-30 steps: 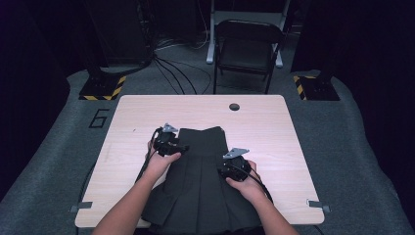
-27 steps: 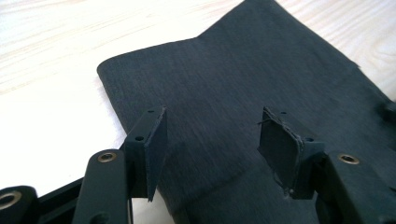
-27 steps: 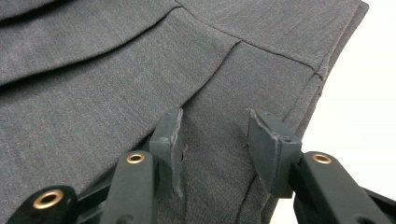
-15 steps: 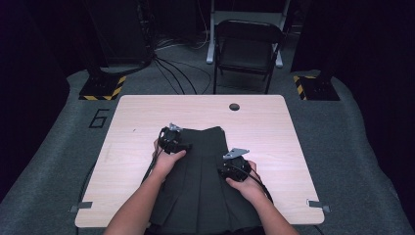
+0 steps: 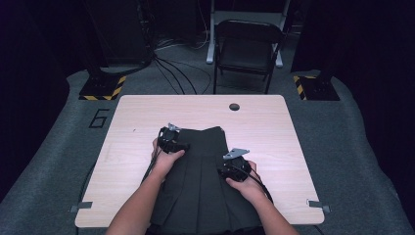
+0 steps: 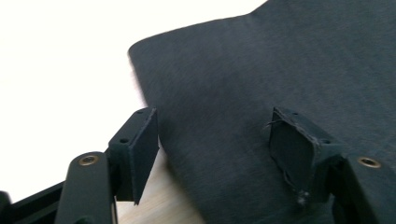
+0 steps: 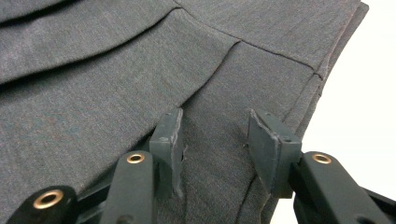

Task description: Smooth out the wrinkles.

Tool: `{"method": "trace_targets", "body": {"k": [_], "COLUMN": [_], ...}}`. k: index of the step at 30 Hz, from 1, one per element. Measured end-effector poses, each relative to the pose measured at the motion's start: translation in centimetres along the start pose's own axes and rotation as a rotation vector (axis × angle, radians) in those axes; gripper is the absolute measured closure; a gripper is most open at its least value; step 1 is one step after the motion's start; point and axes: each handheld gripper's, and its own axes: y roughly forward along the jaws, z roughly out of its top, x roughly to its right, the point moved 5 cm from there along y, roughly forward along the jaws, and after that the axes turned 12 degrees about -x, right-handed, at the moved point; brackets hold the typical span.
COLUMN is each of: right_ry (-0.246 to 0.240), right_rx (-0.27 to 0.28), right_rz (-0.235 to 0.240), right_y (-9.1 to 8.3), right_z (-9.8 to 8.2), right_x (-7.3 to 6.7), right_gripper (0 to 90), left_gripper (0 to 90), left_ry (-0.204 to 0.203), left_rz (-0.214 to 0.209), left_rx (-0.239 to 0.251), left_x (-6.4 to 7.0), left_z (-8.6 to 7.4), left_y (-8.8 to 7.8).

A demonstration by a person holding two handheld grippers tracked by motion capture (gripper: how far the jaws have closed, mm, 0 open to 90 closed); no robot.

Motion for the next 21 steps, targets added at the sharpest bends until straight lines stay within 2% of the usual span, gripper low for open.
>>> {"method": "trace_targets", "body": {"k": [4,5,8,9,12,13,16,17,18,19,21], "right_ry": [0.015,0.015,0.014,0.015,0.014,0.010,0.011,0.011,0.011,0.016,0.016], "right_rx": [0.005,0.004,0.005,0.005,0.005,0.009,0.009,0.009,0.009,0.008,0.006], "right_rz": [0.000,0.001,-0.001,-0.001,-0.001,-0.003,-0.002,-0.003,-0.003,-0.001,-0.002], "right_y": [0.02,0.02,0.02,0.01,0.01,0.03,0.03,0.03,0.03,0.03,0.02], "right_z": [0.04,0.04,0.03,0.02,0.01,0.03,0.03,0.02,0.02,0.01,-0.01], "right_x": [-0.08,-0.08,-0.08,-0.08,-0.08,-0.04,-0.05,-0.04,-0.04,-0.08,-0.10], "right_gripper": [55.0,55.0,55.0,55.0,55.0,55.0,55.0,55.0,55.0,55.0,55.0], "left_gripper": [32.2,32.3,32.5,33.2,33.3,35.1,37.2,37.8,38.5,38.5,38.2], "left_ry": [-0.011,-0.022,-0.024,-0.028,-0.021,-0.044,-0.044,-0.063,-0.063,-0.061,-0.096], "left_rz": [-0.014,-0.011,-0.023,-0.043,-0.043,-0.056,-0.055,-0.042,-0.042,-0.033,-0.048], "left_rx": [-0.006,0.005,0.006,0.000,-0.009,0.009,0.010,0.010,0.010,-0.008,0.000], "left_x": [-0.39,-0.34,-0.31,-0.23,-0.21,-0.07,-0.12,-0.28,-0.28,-0.56,-0.75], "left_z": [-0.14,-0.10,-0.08,-0.12,-0.16,-0.09,-0.08,-0.08,-0.08,-0.19,-0.22], "left_y": [0.06,0.15,0.27,0.34,0.40,0.60,0.63,0.69,0.69,0.62,0.78]}}
